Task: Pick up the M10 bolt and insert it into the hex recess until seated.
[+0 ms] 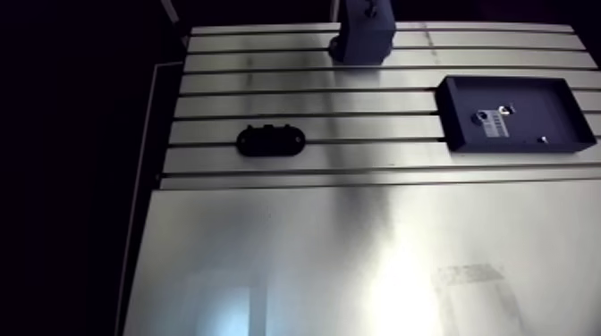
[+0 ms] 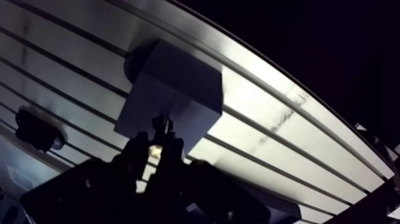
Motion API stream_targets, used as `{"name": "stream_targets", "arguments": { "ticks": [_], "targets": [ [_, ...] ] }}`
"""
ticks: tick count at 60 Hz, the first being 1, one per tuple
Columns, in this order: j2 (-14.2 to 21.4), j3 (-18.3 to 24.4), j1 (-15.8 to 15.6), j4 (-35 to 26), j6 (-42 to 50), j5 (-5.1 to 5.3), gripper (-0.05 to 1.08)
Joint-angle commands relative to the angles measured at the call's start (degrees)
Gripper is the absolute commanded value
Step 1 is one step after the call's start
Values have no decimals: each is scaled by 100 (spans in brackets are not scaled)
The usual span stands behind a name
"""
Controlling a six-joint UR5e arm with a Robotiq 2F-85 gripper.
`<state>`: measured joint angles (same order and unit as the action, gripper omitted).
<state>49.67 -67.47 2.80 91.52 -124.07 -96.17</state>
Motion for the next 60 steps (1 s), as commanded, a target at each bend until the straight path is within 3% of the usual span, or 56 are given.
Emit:
{"name": "stream_targets", "arguments": {
  "ticks": [1,8,14,20,29,47,60],
  "targets": [
    [11,-24,-6,10,1,-2,81],
    [11,-58,-8,19,1,-11,72],
    [19,-77,-16,11,1,-3,34],
    [28,-102,-25,10,-8,-10,17],
    [45,-112,-25,19,-8,-20,9],
    [138,-144,-25,145,74,-12,9],
    [365,-472,-25,299,508,-3,9]
  ]
}}
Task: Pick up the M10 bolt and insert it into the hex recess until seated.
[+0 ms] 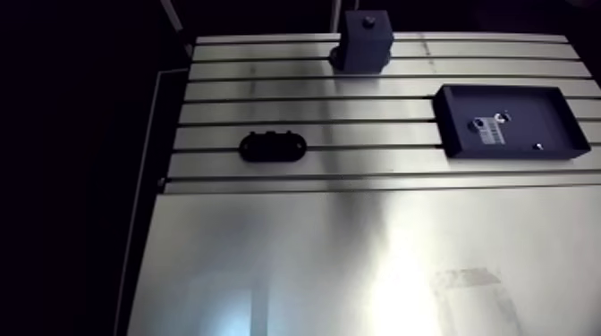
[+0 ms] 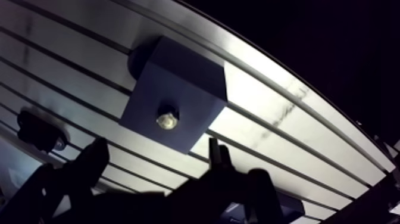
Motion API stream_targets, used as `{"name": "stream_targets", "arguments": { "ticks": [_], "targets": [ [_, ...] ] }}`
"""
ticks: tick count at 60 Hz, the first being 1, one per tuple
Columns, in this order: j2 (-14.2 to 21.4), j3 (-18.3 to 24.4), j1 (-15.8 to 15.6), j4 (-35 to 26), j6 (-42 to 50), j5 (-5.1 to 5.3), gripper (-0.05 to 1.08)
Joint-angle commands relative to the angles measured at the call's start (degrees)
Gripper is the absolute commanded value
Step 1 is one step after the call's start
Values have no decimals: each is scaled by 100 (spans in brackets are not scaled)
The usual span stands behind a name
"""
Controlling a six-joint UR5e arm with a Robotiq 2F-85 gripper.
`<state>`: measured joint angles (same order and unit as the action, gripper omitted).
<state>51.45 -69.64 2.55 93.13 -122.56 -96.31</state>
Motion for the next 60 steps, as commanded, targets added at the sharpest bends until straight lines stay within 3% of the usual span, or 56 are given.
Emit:
{"name": "stream_targets", "arguments": {
  "ticks": [1,39,60],
  "targets": [
    [199,-293,7,169,412,11,9],
    [483,-929,88,1042,1841,133,31],
    [441,-933,88,1089,1976,161,39]
  ]
}}
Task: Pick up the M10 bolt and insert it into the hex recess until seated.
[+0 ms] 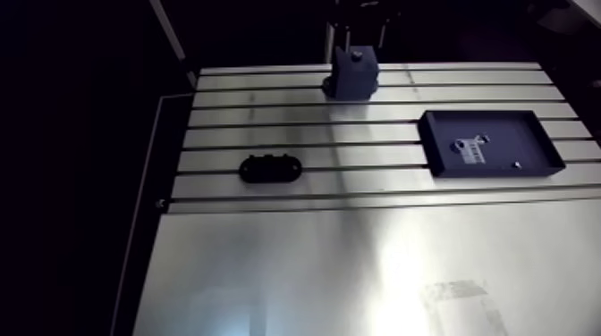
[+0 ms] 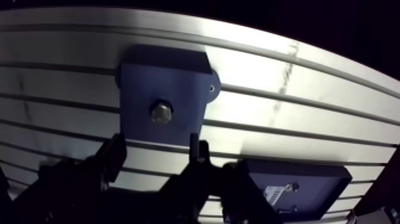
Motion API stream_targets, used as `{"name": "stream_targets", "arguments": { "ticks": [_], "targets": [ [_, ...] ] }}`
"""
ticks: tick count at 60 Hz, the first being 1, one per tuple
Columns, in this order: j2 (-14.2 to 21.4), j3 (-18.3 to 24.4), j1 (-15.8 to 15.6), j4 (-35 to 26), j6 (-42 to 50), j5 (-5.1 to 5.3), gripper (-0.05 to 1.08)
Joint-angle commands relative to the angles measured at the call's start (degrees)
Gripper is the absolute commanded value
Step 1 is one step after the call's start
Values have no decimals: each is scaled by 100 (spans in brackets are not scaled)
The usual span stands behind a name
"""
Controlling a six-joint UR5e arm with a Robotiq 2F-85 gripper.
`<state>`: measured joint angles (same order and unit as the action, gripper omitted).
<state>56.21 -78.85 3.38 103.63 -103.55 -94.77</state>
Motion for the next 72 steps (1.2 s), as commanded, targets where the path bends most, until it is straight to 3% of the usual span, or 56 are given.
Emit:
{"name": "stream_targets", "arguments": {
  "ticks": [1,12,24,39,72],
  "targets": [
    [-43,-11,5,39,84,14,40],
    [-54,-3,5,39,163,23,41],
    [-63,57,5,30,164,128,42],
    [-89,85,31,39,244,139,48],
    [-150,94,103,30,173,148,50]
  ]
}}
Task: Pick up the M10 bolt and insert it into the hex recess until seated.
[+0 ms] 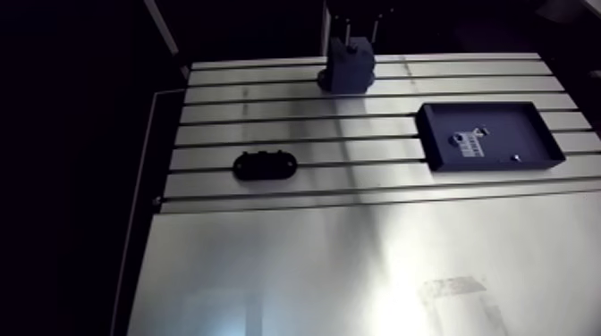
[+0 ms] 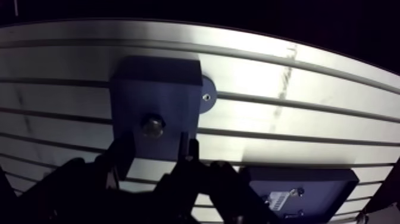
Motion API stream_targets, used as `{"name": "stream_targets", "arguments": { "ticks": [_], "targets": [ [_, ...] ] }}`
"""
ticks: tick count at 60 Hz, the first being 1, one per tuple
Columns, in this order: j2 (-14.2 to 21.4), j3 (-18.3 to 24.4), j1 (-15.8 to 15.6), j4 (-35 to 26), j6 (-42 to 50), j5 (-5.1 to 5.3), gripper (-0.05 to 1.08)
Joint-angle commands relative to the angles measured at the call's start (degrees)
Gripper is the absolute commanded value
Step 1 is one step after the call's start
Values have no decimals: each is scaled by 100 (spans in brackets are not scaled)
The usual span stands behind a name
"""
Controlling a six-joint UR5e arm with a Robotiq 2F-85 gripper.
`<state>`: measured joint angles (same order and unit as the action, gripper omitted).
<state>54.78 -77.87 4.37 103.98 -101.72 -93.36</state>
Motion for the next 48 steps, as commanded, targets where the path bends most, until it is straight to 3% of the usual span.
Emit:
{"name": "stream_targets", "arguments": {
  "ticks": [1,12,48],
  "targets": [
    [-8,-4,3,3,-11,6,50],
    [-8,-13,11,4,-11,102,51],
    [-8,-39,3,171,-11,84,54]
  ]
}}
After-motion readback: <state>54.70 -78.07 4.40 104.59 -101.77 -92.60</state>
